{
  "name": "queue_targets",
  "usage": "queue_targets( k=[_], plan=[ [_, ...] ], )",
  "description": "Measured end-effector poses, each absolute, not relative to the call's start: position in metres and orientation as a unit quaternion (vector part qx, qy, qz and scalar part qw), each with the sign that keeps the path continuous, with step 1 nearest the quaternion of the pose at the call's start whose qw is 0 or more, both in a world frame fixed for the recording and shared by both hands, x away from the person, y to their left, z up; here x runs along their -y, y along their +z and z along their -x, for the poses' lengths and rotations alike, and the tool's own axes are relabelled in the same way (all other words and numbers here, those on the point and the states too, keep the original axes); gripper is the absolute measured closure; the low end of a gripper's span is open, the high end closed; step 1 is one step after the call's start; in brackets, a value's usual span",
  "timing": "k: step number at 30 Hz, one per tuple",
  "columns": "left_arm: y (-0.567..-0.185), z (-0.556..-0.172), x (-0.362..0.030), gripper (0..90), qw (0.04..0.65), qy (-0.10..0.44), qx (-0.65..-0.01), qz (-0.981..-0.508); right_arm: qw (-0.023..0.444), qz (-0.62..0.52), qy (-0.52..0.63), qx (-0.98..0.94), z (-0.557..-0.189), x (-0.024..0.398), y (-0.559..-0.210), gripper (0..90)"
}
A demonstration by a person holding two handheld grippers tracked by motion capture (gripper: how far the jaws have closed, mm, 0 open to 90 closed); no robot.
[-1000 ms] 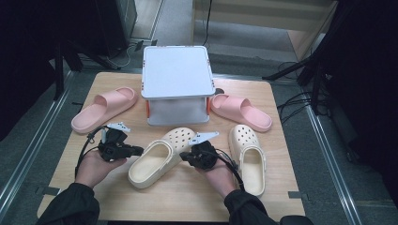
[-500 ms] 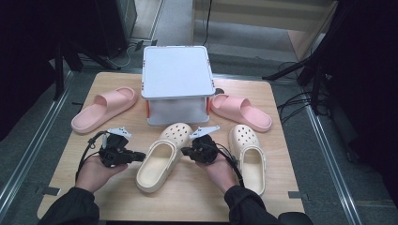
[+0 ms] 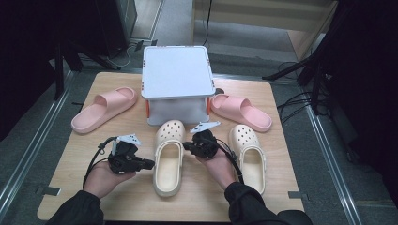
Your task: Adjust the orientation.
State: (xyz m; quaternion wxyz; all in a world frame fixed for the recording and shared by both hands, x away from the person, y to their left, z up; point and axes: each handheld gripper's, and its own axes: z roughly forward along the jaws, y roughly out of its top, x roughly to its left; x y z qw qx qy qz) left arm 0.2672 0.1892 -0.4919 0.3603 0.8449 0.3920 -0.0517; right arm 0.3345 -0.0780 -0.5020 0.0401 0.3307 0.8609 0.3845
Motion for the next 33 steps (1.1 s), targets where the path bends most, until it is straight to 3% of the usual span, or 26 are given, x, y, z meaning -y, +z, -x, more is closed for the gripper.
queue_targets(
  k=[7,10,13,15,20,33],
  plan=[
    [-0.494,-0.269,-0.186,81.8,0.365,-0.065,-0.398,-0.839,0.042,-0.335,0.388,-0.858,-0.339,0.080,-0.502,90.0],
    [-0.493,-0.270,-0.191,79.2,0.366,-0.064,-0.403,-0.836,0.044,-0.333,0.392,-0.857,-0.339,0.081,-0.501,84.1],
    [-0.489,-0.270,-0.196,73.6,0.367,-0.060,-0.409,-0.834,0.060,-0.326,0.388,-0.860,-0.340,0.083,-0.500,77.1],
    [-0.488,-0.270,-0.197,64.5,0.366,-0.057,-0.413,-0.832,0.058,-0.324,0.391,-0.859,-0.341,0.084,-0.498,70.2],
    [-0.482,-0.272,-0.204,53.9,0.385,-0.059,-0.421,-0.819,0.064,-0.315,0.399,-0.859,-0.337,0.088,-0.492,66.3],
    [-0.475,-0.286,-0.212,46.0,0.386,-0.043,-0.413,-0.824,0.038,-0.323,0.407,-0.854,-0.325,0.105,-0.485,59.7]
  ],
)
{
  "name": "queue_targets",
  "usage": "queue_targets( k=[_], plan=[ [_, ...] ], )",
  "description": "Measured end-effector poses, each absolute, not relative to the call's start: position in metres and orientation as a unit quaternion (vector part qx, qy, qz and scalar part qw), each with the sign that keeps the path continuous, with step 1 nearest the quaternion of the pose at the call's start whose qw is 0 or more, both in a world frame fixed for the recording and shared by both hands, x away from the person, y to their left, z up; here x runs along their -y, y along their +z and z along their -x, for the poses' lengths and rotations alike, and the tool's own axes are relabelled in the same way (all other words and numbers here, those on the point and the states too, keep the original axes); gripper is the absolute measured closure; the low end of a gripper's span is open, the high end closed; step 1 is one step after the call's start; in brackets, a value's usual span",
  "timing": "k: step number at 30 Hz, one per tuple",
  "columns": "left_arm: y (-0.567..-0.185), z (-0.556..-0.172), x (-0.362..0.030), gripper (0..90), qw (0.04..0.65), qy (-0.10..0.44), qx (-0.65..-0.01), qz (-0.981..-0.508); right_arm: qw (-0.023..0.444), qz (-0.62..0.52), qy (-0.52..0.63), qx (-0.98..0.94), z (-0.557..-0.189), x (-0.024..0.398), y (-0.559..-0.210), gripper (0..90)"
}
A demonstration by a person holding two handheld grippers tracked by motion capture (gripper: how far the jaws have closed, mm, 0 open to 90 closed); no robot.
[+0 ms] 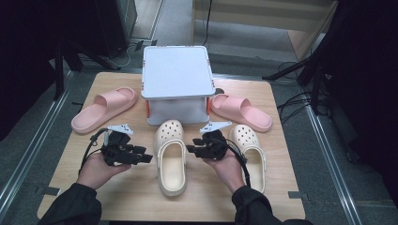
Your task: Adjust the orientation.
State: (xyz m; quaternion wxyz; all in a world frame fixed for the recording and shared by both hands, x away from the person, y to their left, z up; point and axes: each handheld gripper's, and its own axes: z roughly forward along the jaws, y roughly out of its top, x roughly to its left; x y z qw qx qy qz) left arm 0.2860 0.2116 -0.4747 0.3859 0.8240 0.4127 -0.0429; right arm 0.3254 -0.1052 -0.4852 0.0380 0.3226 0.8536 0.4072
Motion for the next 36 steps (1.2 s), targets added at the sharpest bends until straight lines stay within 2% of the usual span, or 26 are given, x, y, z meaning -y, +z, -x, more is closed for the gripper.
queue_targets(
  k=[8,36],
  plan=[
    [-0.472,-0.298,-0.211,44.5,0.388,-0.044,-0.408,-0.825,0.021,-0.330,0.409,-0.850,-0.311,0.120,-0.478,56.0],
    [-0.468,-0.316,-0.205,43.7,0.391,-0.062,-0.403,-0.825,0.035,-0.383,0.423,-0.820,-0.264,0.205,-0.455,56.5]
  ],
)
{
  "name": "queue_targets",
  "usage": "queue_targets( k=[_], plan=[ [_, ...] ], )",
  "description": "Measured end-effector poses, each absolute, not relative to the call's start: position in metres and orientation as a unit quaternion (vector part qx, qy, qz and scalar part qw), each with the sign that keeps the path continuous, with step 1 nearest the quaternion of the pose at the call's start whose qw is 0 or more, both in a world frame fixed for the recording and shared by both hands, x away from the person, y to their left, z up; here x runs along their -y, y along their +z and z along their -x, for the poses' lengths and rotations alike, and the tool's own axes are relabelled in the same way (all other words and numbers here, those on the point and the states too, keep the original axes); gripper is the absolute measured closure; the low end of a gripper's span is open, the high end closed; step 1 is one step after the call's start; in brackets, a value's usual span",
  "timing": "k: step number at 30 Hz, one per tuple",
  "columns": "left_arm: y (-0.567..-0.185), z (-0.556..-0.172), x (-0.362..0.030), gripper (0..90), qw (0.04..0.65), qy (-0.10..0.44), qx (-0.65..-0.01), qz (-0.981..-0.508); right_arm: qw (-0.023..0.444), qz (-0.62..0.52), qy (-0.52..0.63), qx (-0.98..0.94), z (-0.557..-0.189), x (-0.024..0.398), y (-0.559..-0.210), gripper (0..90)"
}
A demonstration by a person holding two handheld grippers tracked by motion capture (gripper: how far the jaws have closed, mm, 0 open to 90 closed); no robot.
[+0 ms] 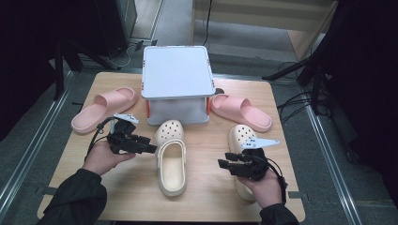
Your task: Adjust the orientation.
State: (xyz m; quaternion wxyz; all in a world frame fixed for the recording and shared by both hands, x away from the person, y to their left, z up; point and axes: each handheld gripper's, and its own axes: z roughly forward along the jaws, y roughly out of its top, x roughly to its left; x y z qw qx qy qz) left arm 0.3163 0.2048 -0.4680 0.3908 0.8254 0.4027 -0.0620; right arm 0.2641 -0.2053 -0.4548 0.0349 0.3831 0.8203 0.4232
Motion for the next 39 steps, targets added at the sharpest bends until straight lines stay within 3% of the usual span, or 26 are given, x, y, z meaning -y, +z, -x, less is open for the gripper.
queue_targets(
  k=[12,17,28,39],
  plan=[
    [-0.467,-0.317,-0.206,44.1,0.393,-0.060,-0.405,-0.823,0.050,-0.421,0.419,-0.803,-0.251,0.244,-0.455,57.0],
    [-0.466,-0.317,-0.207,44.3,0.394,-0.058,-0.408,-0.822,0.078,-0.446,0.390,-0.802,-0.255,0.254,-0.460,55.6],
    [-0.466,-0.316,-0.207,44.1,0.395,-0.052,-0.407,-0.822,0.073,-0.480,0.377,-0.789,-0.283,0.238,-0.479,53.6],
    [-0.465,-0.315,-0.207,44.3,0.395,-0.046,-0.407,-0.822,0.105,-0.498,0.338,-0.792,-0.288,0.229,-0.480,76.1]
  ],
)
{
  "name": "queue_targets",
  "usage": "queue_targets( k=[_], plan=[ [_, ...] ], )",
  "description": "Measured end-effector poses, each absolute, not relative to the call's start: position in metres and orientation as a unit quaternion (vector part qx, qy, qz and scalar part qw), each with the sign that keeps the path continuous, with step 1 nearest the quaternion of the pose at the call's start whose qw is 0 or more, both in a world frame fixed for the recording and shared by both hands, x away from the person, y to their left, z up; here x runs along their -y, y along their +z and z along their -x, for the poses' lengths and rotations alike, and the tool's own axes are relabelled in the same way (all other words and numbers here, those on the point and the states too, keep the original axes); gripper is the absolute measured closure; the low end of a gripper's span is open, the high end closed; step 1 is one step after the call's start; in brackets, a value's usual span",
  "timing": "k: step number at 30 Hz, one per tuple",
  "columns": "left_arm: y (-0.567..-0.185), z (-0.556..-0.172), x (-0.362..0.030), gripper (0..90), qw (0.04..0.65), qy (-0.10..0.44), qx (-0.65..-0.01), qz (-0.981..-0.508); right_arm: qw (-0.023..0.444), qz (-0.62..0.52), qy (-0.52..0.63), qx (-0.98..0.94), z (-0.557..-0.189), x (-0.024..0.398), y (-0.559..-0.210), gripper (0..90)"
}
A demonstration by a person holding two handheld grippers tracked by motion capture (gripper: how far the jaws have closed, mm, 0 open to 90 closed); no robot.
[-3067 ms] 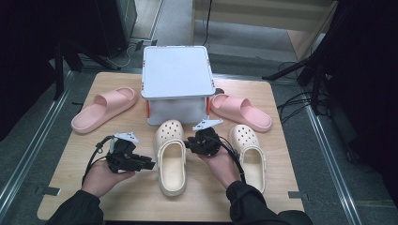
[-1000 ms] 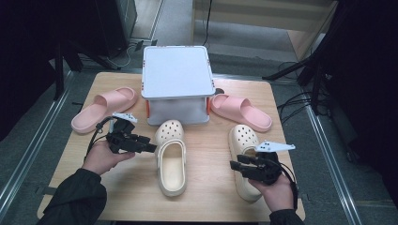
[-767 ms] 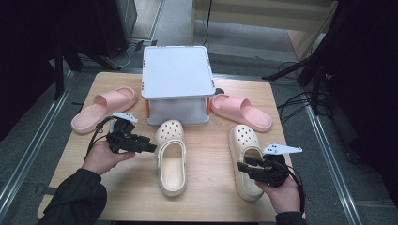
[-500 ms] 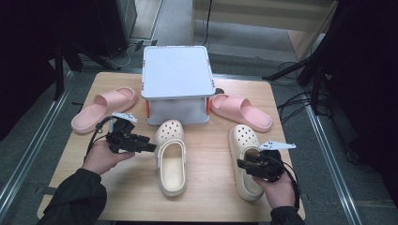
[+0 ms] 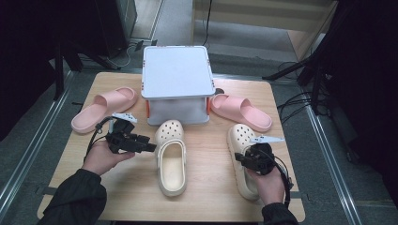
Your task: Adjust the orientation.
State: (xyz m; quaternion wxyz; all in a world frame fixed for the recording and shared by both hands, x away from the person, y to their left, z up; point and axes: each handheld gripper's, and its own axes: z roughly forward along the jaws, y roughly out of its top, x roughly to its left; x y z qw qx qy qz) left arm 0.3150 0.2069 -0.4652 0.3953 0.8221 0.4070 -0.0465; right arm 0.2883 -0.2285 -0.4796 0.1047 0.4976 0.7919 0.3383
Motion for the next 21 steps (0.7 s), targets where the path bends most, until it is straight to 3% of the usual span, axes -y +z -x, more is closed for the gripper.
queue_targets(
  k=[4,21],
  plan=[
    [-0.460,-0.312,-0.205,47.3,0.388,-0.012,-0.397,-0.832,0.116,-0.499,0.356,-0.781,-0.286,0.233,-0.471,77.9],
    [-0.460,-0.304,-0.204,46.6,0.396,-0.009,-0.390,-0.831,0.089,-0.457,0.397,-0.791,-0.292,0.185,-0.459,78.2]
  ],
)
